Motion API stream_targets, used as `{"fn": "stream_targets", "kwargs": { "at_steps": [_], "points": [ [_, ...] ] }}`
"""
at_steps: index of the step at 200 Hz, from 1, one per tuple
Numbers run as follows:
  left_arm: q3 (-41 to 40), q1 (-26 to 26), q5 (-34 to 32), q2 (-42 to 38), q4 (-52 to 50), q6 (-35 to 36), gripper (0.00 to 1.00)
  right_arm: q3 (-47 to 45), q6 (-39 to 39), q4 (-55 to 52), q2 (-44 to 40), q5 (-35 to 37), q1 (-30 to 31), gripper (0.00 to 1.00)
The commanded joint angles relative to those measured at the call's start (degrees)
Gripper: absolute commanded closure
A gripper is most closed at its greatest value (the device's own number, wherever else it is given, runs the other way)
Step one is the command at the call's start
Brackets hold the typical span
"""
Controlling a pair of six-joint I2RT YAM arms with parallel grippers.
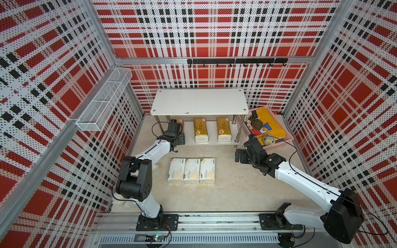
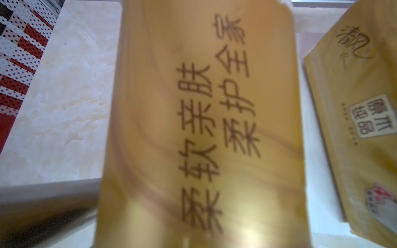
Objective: Place the tissue boxes on the shelf by color
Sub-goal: Place a box of tissues on the shelf.
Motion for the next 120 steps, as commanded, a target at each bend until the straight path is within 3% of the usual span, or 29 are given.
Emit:
{"fn": "stream_targets", "kwargs": {
  "at_steps": [1,120],
  "points": [
    [2.12,0.8,0.4,1.33,2.08,1.31,0.27,0.53,-0.1,0.17,0.55,0.51,0.53,0.0],
    [6.32,1.35,0.96,7.54,2.26,1.22,0.26,1.6,-0.2,-0.25,1.18,0.61,0.84,0.0]
  ]
}}
